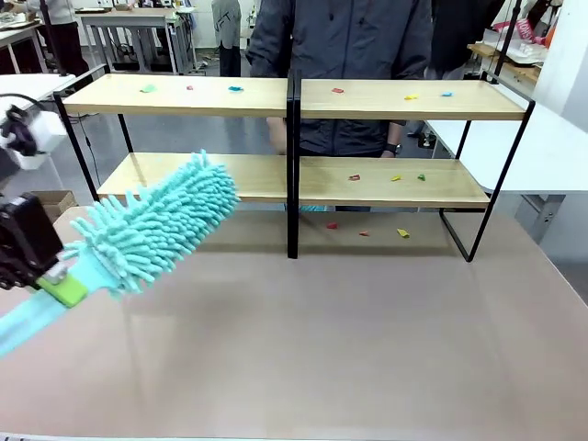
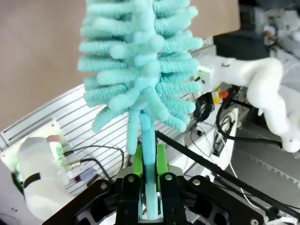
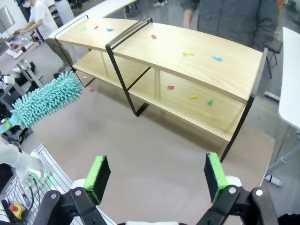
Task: Clean the shelves.
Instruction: Clean a randomly selected level of the Shelf with the Duster.
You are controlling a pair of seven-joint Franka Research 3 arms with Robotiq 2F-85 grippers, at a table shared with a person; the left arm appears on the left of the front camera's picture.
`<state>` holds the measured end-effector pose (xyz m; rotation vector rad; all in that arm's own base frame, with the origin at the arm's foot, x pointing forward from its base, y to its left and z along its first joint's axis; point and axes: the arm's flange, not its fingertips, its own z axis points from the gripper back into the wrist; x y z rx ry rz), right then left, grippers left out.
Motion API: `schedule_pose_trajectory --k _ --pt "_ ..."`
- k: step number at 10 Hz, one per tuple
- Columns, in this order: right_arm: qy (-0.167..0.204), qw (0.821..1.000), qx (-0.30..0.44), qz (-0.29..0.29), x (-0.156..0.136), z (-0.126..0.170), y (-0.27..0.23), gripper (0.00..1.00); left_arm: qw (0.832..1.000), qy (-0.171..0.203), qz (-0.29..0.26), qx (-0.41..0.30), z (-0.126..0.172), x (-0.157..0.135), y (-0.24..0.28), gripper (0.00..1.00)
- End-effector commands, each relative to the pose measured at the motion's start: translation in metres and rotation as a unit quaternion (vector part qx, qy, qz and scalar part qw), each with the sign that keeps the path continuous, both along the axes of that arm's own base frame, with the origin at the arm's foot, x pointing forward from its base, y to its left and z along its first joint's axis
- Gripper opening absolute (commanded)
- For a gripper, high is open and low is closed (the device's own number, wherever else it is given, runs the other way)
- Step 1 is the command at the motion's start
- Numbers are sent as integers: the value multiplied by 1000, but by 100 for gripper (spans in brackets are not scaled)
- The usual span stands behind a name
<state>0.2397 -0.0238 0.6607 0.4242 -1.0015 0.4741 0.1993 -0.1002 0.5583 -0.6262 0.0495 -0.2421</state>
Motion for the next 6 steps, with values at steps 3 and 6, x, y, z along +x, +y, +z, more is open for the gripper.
schedule_pose_trajectory --k 3,6 --pt "0 1000 1 0 0 -1 0 100 976 7 -200 -87 40 -35 34 12" --pt "0 1000 1 0 0 -1 0 100 962 -99 -210 -143 98 -67 144 12"
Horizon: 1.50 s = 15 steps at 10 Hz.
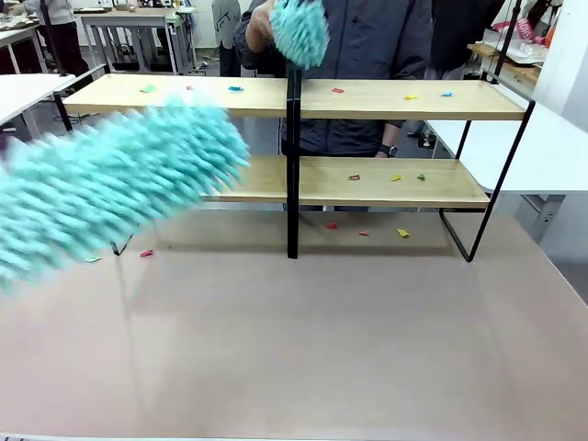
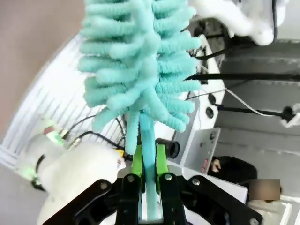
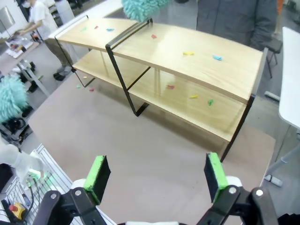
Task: Clean the shelves.
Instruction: Clean a randomly selected level of the Shelf with the Duster.
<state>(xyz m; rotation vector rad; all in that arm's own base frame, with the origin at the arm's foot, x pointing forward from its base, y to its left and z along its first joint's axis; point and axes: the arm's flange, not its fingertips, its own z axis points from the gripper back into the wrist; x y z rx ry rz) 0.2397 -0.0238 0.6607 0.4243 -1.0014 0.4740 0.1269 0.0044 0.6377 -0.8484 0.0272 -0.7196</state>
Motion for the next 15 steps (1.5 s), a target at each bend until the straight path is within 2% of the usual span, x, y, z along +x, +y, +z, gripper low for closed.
schedule_pose_trajectory --k 1,3,4,5,7,8,15 --pt "0 1000 1 0 0 -1 0 100 998 -54 26 -33 39 0 72 12" --pt "0 1000 1 0 0 -1 0 100 989 -134 7 -70 90 -20 135 12" --pt "0 1000 1 0 0 -1 0 100 982 -158 50 -93 118 -25 167 12" --pt "0 1000 1 0 0 -1 0 100 978 -173 68 -95 135 -25 189 12" --pt "0 1000 1 0 0 -1 0 100 974 -142 146 -103 138 -8 215 12" --pt "0 1000 1 0 0 -1 0 100 976 -173 97 -92 125 -15 194 12" --pt "0 1000 1 0 0 -1 0 100 976 -173 97 -92 125 -15 194 12"
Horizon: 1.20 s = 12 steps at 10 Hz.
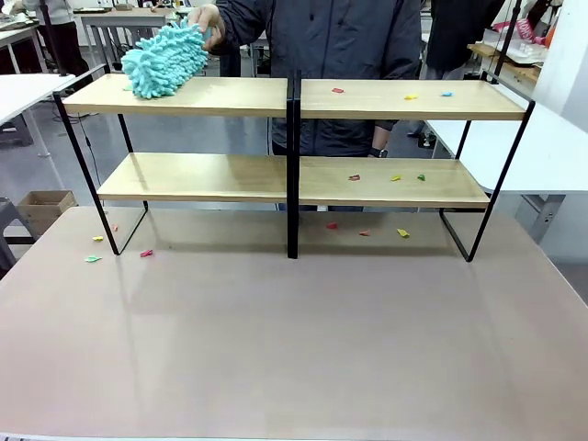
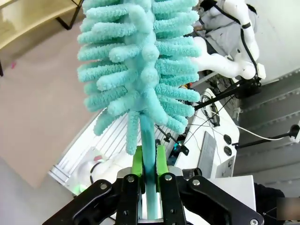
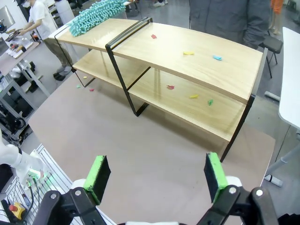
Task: Clean the shelves.
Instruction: Clean another randomly selected level of the Shelf with the Duster.
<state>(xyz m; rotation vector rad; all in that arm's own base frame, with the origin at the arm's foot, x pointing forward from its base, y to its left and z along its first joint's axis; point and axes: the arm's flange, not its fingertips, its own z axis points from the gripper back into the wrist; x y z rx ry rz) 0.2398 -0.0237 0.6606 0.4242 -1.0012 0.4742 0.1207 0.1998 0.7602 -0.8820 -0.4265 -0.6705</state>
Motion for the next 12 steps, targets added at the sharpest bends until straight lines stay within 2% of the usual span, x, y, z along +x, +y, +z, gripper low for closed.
schedule_pose_trajectory --k 1,6,7,8,10,12 --pt "0 1000 1 0 0 -1 0 100 1000 -6 -3 1 2 -9 -2 12" --pt "0 1000 1 0 0 -1 0 100 1000 -6 -3 1 2 -9 -2 12" --pt "0 1000 1 0 0 -1 0 100 1000 0 2 1 0 0 0 12" --pt "0 1000 1 0 0 -1 0 100 998 14 32 47 4 6 -44 12" --pt "0 1000 1 0 0 -1 0 100 993 89 60 45 -9 13 -138 12" --pt "0 1000 1 0 0 -1 0 100 982 136 115 68 -27 54 -240 12"
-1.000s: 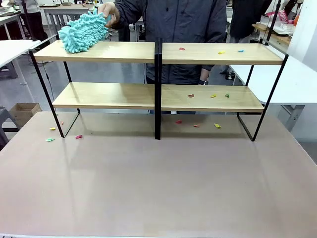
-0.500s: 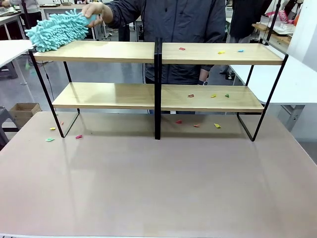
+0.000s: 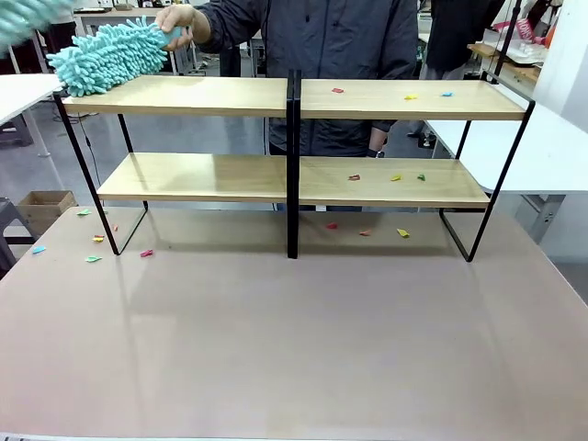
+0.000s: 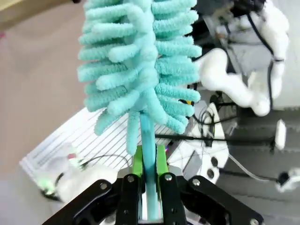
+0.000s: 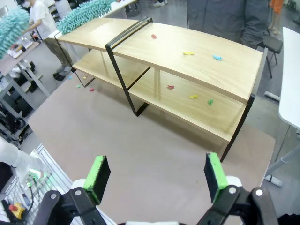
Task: Clean the shelves.
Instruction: Clean another randomly selected level of the Shelf with the Duster.
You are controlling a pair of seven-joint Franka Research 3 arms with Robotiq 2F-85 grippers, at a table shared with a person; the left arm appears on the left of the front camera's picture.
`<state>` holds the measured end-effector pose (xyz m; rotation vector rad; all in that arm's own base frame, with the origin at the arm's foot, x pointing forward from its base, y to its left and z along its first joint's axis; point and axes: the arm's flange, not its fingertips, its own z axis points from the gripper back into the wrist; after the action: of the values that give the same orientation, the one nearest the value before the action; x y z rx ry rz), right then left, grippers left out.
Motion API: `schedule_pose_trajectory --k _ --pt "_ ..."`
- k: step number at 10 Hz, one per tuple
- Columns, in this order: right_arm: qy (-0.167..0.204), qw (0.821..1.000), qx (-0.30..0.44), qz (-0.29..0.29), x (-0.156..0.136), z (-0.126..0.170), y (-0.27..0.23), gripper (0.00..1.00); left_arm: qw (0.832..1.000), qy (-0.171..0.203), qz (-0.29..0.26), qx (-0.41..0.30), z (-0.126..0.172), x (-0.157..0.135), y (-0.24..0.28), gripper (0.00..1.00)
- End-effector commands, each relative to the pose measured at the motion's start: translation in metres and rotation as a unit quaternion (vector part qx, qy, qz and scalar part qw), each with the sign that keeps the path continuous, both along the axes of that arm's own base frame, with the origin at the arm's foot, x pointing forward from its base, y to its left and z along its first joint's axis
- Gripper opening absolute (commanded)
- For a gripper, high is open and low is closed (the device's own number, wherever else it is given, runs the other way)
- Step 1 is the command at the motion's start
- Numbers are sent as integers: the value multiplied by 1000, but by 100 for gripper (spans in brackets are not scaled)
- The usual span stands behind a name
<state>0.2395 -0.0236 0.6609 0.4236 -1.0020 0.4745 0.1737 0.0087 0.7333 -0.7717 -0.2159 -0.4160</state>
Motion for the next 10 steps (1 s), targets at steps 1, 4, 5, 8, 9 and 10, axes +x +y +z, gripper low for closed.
schedule_pose_trajectory --k 1,4,5,8,9,10 --pt "0 1000 1 0 0 -1 0 100 997 25 70 -10 3 32 -98 12" --pt "0 1000 1 0 0 -1 0 100 997 43 66 -3 -10 38 -118 12" --pt "0 1000 1 0 0 -1 0 100 997 43 66 -3 -10 38 -118 12" --pt "0 1000 1 0 0 -1 0 100 996 65 63 -4 -5 49 -135 12" --pt "0 1000 1 0 0 -1 0 100 993 56 100 2 3 69 -165 12" --pt "0 1000 1 0 0 -1 0 100 993 78 83 -15 12 97 -198 12"
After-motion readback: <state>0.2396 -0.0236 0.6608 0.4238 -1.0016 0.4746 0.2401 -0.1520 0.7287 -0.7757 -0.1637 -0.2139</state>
